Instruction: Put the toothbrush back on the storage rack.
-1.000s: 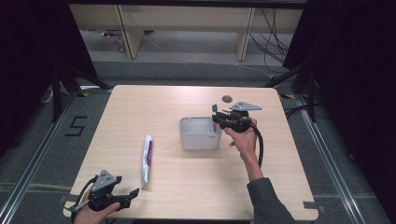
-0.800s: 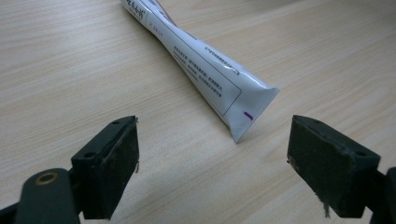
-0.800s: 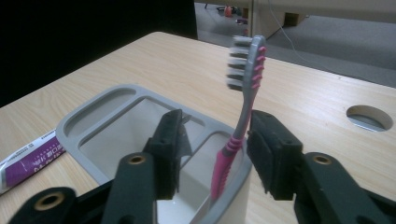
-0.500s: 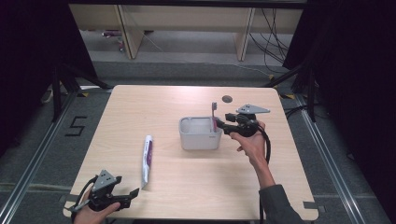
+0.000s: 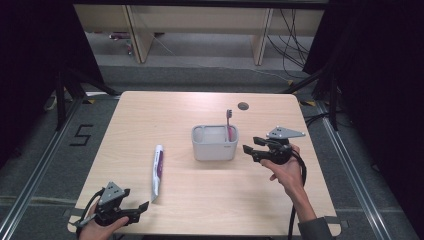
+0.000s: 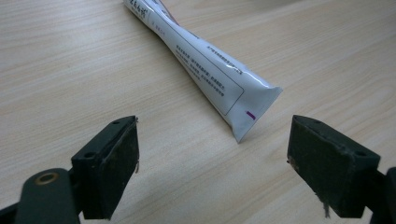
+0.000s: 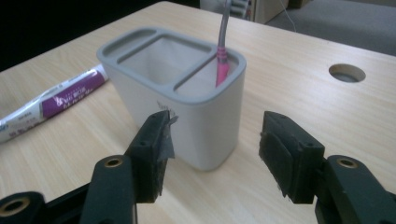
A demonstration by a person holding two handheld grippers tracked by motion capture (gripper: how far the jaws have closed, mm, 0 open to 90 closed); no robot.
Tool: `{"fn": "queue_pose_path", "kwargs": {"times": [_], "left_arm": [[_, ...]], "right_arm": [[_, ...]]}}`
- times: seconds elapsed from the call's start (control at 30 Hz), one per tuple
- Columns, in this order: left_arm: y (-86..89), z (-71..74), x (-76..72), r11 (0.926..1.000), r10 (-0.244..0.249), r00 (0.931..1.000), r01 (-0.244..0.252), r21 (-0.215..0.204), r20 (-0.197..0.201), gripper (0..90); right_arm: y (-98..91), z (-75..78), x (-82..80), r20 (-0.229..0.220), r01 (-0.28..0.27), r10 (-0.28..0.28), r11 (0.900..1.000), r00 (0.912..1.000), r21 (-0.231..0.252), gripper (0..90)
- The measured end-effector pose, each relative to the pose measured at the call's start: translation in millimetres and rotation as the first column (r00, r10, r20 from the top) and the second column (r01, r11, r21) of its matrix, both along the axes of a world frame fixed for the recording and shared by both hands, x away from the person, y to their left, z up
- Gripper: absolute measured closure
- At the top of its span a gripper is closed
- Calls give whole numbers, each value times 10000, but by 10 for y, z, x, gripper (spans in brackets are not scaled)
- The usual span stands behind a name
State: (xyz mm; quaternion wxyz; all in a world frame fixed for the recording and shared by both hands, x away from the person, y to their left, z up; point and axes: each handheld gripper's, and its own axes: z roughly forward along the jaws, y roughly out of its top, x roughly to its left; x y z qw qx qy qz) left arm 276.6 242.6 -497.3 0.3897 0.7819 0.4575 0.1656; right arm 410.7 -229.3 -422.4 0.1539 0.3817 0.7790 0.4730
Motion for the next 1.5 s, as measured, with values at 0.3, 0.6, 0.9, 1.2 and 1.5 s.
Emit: {"fn": "queue_pose_path", "kwargs": {"times": [0.3,0.6,0.9,1.2,1.5], "left_arm": [[-2,1,-5,10000,16,10000,-16,-33,80,162],[-4,5,-6,9999,-26,9998,28,-112,183,162],[-10,8,-9,10000,-21,9999,21,-31,119,163],[-14,7,-9,10000,18,9999,-18,-12,109,163],[-8,8,-7,10000,-6,9999,6,-11,121,163]], "right_arm": [[-63,-47,-133,-80,-56,54,9996,10000,-264,434],[-80,-248,-329,-553,-210,181,9984,9983,-522,420],[-164,-409,-541,-702,-249,183,9952,9974,-941,411],[-242,-466,-707,-1006,-118,43,9972,9949,-736,411],[-274,-529,-819,-1151,-349,261,9965,9930,-755,404]]}}
